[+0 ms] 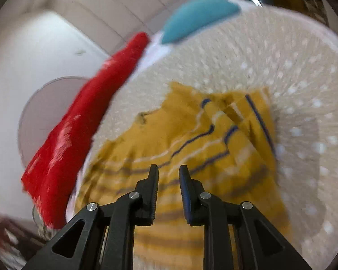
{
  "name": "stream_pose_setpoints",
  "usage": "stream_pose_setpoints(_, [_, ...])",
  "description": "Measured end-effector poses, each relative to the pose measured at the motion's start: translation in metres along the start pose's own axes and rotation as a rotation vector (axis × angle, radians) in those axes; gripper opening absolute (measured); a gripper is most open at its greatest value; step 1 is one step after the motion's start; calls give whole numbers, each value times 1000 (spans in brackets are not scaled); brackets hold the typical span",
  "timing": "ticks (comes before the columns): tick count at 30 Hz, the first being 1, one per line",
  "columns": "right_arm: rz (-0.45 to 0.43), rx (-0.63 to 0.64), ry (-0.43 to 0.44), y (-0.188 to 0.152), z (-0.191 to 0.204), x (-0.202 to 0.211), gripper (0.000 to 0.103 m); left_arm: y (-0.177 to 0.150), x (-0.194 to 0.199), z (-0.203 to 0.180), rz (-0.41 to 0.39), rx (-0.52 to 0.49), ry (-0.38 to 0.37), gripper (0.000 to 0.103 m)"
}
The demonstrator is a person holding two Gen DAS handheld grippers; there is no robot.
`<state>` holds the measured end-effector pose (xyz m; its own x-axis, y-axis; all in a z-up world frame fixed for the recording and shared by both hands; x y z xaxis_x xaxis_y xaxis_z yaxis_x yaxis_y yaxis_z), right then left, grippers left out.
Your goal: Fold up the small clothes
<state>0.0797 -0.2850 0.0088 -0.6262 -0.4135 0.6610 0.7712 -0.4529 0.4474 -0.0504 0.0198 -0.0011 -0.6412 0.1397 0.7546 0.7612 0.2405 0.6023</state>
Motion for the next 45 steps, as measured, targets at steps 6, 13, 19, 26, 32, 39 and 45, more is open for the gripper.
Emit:
stream_pose_setpoints(6, [-59, -188, -99, 43, -57, -5, 11, -11, 3, 24, 11, 43, -20, 83])
stream_pose_setpoints(13, [-36, -29, 72, 21, 56, 10, 22, -8, 2, 45, 5, 115, -48, 83])
stream_pose_setpoints(19, [107, 367, 47, -47, 165, -59, 30, -13, 10, 56, -3, 124, -55, 83])
stream_pose_setpoints(26, [200, 597, -117, -98, 210, -144, 30, -20, 16, 83, -1, 179, -41, 83])
stream_pose_setpoints(32, [229, 671, -147, -117, 241, -194, 31, -22, 17, 88, 5, 193, -45, 83])
stream_pose_setpoints(39, [146, 603, 55, -117, 260, -123, 36, -21, 21, 84, 0, 187, -41, 83])
stream_pose_setpoints(45, [115, 542, 17, -114, 180, -59, 43, -22, 20, 64, 14, 150, -44, 83])
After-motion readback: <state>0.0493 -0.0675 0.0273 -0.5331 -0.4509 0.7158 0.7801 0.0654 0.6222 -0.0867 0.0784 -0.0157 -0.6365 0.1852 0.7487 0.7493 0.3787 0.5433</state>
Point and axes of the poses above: each gripper's, at about its wrist camera, not at the fingertips, and x roughly against the way its jaws point, z to its left, y to its top, the point moved 9 cm from there along -x, roughly the way its jaws point, and after that the axes turned 3 degrees about y, right-handed, at the moved point
